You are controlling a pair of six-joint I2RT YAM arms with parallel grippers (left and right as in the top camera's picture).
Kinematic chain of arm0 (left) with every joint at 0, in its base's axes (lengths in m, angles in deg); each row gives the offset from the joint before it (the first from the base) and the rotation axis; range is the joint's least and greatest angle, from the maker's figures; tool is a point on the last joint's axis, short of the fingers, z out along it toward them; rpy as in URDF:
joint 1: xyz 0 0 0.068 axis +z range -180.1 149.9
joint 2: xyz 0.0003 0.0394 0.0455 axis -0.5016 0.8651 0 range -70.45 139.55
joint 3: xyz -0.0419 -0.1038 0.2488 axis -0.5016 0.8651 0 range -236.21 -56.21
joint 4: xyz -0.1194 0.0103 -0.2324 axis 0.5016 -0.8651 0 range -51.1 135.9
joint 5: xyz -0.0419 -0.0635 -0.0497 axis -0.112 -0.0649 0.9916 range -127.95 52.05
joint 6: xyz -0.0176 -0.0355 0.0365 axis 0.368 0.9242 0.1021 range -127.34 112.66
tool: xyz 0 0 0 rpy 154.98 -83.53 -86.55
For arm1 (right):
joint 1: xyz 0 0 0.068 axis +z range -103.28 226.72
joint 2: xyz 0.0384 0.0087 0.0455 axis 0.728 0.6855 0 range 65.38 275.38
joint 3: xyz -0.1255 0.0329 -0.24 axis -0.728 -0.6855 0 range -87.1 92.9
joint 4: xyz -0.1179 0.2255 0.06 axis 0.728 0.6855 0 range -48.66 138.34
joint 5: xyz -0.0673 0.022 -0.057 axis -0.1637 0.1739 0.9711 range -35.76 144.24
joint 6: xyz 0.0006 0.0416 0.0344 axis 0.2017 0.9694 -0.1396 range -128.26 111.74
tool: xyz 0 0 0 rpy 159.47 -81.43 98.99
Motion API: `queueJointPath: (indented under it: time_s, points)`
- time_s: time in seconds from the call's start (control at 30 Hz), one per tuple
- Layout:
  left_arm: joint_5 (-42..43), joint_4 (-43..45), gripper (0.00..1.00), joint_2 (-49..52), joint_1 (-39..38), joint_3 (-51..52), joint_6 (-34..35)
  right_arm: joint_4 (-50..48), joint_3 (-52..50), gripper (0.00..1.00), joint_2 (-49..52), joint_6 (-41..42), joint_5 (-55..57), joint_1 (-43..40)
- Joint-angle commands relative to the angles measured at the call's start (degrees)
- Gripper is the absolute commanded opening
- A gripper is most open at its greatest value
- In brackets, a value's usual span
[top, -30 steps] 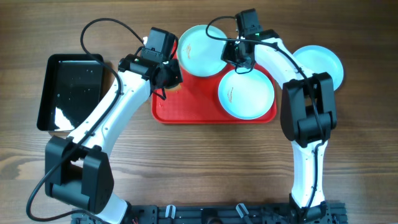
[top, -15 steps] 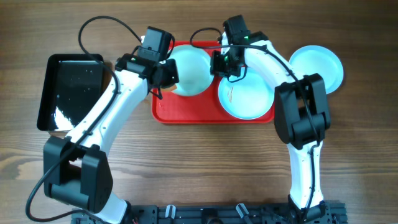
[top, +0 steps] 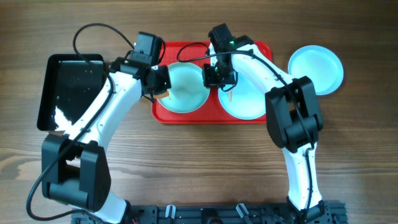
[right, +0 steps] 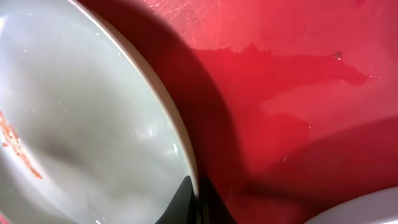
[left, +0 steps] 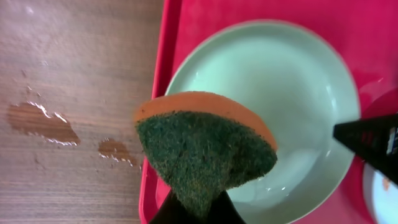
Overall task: Clean dirty plates on tray and stack at the side
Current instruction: 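Grasp the top plate's rim with the right gripper and hold it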
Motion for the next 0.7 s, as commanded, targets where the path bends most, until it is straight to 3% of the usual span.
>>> queueJointPath:
  time_s: [0.0, 0.2, 0.67]
  points:
    - [4.90, 1.95, 0.04, 0.70, -0.26, 3.65, -1.07, 0.33, 0.39, 0.04, 1.38, 3.65, 8.15, 0.13]
    - [11.08, 6.91, 0.04, 0.70, -0.96, 7.17, -0.98, 0.04, 0.39, 0.04, 1.38, 6.38, 9.60, 0.13]
    - [10.58, 19.32, 0.04, 4.37, -4.17, 10.19, -0.24, 1.11, 0.39, 0.04, 1.38, 4.52, 8.98, 0.28]
